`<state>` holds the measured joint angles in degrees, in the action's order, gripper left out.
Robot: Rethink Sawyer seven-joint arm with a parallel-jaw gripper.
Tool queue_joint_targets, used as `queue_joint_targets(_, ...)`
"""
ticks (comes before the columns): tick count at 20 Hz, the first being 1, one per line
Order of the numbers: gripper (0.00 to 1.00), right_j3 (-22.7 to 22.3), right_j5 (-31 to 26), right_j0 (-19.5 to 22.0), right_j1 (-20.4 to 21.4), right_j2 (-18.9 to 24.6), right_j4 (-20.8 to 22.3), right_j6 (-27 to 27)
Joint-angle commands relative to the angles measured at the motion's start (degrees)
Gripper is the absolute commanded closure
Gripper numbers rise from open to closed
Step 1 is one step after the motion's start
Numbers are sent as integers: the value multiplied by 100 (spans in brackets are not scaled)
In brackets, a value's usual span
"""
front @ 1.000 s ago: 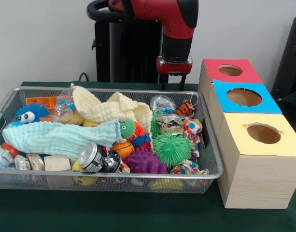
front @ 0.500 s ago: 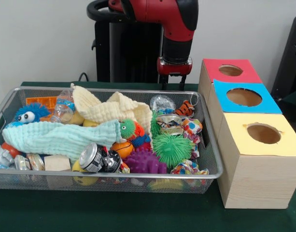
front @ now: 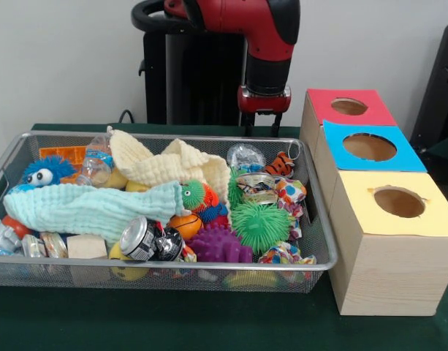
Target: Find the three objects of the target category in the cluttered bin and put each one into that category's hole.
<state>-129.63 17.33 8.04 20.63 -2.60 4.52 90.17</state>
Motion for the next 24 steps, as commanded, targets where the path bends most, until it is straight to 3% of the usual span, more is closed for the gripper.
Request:
queue_joint_targets(1,0,540,476,238,19,467,-14,1345)
queue_joint_targets(8,0,579,418,317,98,480,-74,1354)
queue_joint_targets(24,0,310,-601,679,1027,714,-265,1236)
